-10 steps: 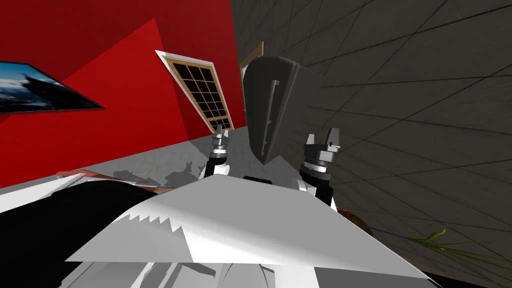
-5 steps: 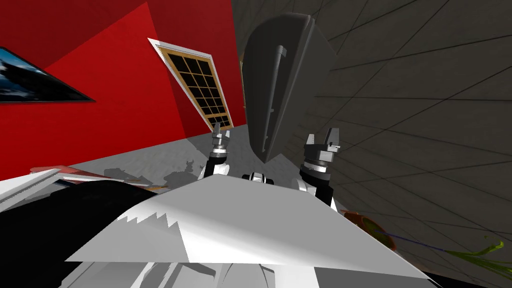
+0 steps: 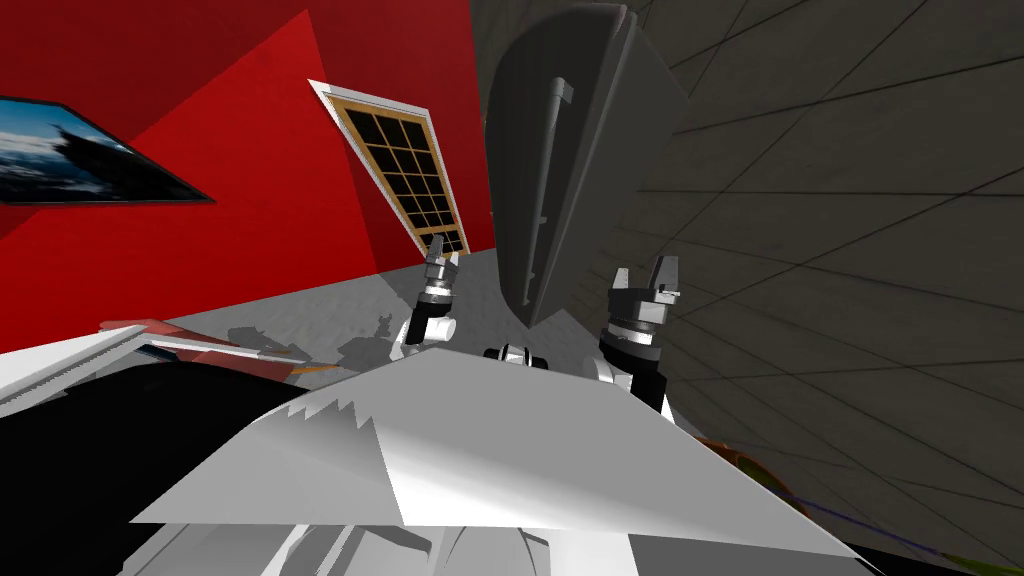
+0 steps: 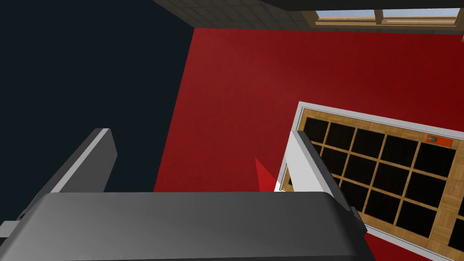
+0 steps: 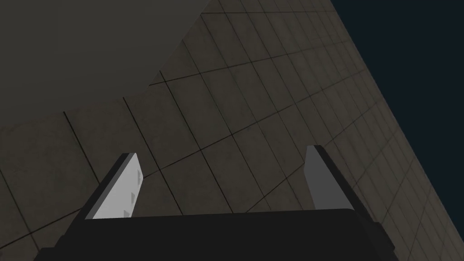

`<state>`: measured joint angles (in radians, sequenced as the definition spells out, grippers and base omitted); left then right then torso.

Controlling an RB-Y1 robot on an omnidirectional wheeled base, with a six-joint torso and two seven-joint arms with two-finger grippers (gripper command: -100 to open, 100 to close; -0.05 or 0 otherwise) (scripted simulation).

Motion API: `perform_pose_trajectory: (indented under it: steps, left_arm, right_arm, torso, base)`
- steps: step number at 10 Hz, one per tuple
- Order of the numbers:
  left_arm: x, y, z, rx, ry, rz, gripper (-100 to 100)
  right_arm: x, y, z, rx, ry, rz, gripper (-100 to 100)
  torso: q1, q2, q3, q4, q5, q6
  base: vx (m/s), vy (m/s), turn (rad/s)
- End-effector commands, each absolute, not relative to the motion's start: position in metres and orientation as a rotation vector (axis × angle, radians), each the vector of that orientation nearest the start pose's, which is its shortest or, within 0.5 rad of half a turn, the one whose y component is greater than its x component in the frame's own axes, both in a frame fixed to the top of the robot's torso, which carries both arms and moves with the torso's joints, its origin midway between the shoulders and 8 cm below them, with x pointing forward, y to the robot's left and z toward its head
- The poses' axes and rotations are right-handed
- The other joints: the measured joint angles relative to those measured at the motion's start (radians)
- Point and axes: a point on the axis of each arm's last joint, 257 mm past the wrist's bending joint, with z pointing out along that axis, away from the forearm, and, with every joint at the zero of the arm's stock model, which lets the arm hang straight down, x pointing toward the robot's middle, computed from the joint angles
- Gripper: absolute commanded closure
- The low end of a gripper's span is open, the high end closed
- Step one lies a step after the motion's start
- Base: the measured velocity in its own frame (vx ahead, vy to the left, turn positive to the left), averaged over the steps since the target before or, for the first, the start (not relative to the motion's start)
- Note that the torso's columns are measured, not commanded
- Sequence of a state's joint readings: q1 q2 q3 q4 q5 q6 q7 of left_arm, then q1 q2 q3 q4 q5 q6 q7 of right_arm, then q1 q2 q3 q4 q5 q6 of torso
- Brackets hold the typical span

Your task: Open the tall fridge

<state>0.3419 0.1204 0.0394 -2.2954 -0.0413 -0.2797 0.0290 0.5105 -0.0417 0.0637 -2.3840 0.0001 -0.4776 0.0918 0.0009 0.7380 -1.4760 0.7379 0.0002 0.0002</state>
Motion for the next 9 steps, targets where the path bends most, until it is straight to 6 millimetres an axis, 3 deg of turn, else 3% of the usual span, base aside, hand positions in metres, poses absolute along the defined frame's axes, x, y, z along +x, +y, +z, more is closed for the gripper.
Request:
perform_pose_trajectory:
  steps: [1,6,7,8,9]
  left_arm:
    - [0.402,0.275,0.061,-0.563,0.769,-1.223,-100]
    - [0.417,0.281,0.101,-0.502,0.733,-1.179,-100]
    - [0.424,0.291,0.107,-0.506,0.738,-1.133,-100]
    - [0.424,0.287,0.119,-0.487,0.718,-1.147,-100]
    - [0.431,0.299,0.122,-0.498,0.725,-1.097,-100]
  right_arm:
    - [0.328,-0.251,0.061,0.546,0.617,1.296,0]
    - [0.328,-0.251,0.061,0.546,0.617,1.296,0]
    - [0.328,-0.251,0.061,0.546,0.617,1.296,0]
    - [0.328,-0.251,0.061,0.546,0.617,1.296,0]
    - [0.328,-0.251,0.061,0.546,0.616,1.296,0]
  torso:
    - [0.001,0.000,0.000,0.000,0.000,0.000]
    - [0.000,0.000,0.000,0.000,0.000,0.000]
    - [-0.001,0.000,0.000,0.000,0.000,0.000]
    - [-0.003,-0.001,0.000,0.000,-0.001,0.000]
    - [-0.001,0.000,0.000,0.000,0.000,0.000]
  base:
    - [0.056,-0.113,0.145]
    - [0.047,-0.078,0.078]
    - [0.062,-0.103,0.132]
    - [0.047,-0.089,0.073]
    - [0.042,-0.117,0.101]
